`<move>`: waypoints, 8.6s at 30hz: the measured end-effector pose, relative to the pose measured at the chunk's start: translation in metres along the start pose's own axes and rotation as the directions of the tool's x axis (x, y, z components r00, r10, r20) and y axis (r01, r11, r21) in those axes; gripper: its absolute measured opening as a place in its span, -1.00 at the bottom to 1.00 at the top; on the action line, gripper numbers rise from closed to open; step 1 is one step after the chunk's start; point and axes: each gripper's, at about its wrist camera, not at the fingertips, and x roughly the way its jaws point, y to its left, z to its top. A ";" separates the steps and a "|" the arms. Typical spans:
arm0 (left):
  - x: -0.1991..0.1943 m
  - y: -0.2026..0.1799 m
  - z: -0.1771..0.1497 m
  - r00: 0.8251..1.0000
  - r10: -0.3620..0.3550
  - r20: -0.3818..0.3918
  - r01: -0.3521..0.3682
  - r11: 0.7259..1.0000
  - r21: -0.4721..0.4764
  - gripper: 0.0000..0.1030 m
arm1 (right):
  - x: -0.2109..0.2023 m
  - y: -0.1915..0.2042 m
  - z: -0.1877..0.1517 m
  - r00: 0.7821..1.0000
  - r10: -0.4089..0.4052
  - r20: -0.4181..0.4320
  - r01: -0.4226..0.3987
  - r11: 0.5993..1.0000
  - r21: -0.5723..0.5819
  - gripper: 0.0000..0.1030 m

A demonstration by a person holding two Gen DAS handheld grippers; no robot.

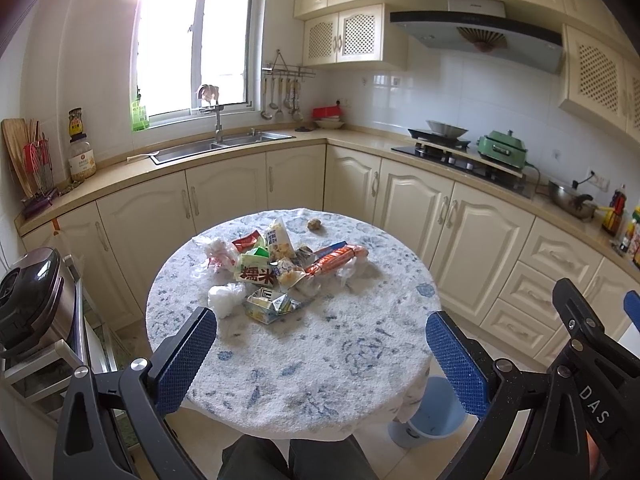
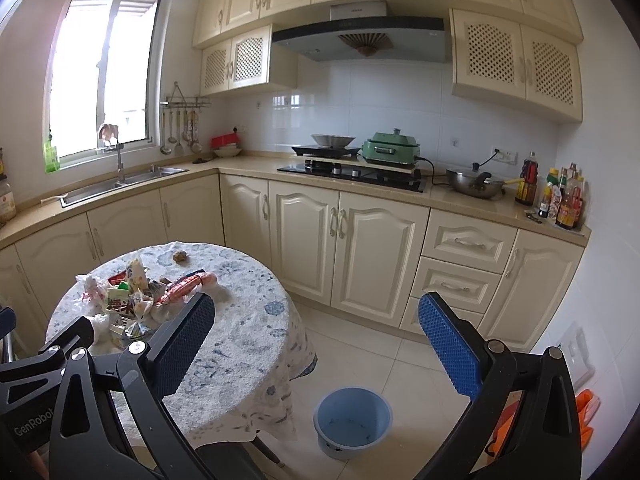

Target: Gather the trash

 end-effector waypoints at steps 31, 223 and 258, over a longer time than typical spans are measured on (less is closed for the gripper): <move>0.011 -0.005 0.001 1.000 0.005 -0.030 -0.005 1.000 0.016 0.99 | 0.011 -0.003 -0.002 0.999 -0.009 -0.038 0.009 1.000 -0.005 1.00; 0.329 0.100 0.036 0.899 -0.061 -0.433 0.067 0.998 -0.002 -0.32 | 0.271 0.149 -0.081 0.815 0.204 -0.543 -0.161 0.979 0.127 0.36; 0.321 -0.024 0.034 0.875 -0.182 -0.448 0.269 0.953 0.138 -0.31 | 0.243 0.040 -0.071 0.854 0.164 -0.493 -0.050 0.971 0.235 0.06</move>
